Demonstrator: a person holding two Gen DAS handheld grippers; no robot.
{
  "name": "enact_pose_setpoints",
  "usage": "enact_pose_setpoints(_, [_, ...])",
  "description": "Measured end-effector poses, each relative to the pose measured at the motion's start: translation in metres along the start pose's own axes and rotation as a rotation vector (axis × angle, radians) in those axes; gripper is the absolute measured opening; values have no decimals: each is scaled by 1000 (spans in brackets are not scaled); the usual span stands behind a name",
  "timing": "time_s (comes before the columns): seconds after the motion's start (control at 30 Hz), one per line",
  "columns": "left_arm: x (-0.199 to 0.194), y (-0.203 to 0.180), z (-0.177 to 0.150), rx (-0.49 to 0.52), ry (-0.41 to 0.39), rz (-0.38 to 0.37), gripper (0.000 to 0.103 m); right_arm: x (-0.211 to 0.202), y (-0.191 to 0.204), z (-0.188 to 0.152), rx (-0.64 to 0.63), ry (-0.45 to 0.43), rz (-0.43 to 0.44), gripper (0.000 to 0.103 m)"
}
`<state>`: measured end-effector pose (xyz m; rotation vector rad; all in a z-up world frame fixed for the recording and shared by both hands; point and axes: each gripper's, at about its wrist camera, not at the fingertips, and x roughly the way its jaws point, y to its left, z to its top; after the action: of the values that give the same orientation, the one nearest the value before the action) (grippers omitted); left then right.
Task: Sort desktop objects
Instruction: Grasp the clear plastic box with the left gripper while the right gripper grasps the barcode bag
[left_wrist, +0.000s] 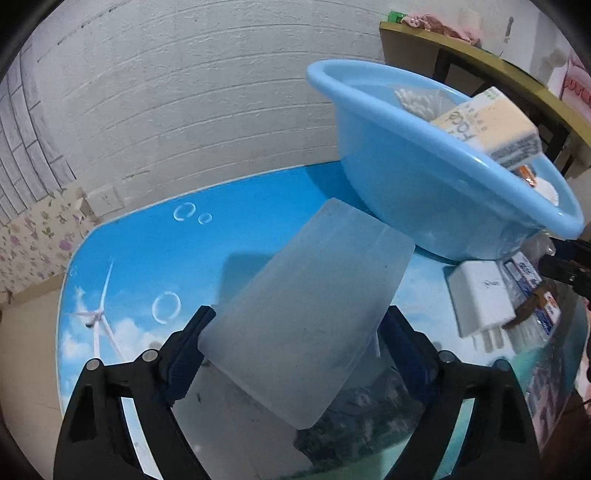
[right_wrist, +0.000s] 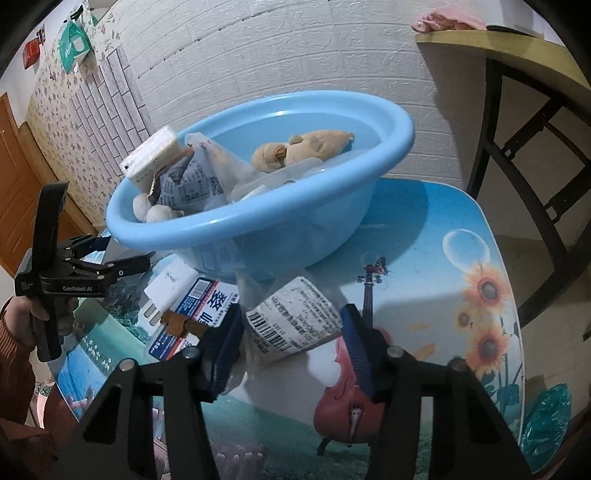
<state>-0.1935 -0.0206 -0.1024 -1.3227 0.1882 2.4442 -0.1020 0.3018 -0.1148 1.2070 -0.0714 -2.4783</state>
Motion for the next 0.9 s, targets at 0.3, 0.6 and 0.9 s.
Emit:
enact_pose_setpoints(0.3, [-23, -6, -30, -52, -5, -4, 89, -14, 1, -10, -2, -5, 8, 46])
enact_pose_setpoints(0.6, [-49, -20, -65, -93, -34, 2, 89, -27, 0, -29, 1, -7, -8, 46])
enact_pose_setpoints(0.9, [-62, -11, -81, -161, -32, 58, 89, -35, 7, -34, -22, -2, -41, 46])
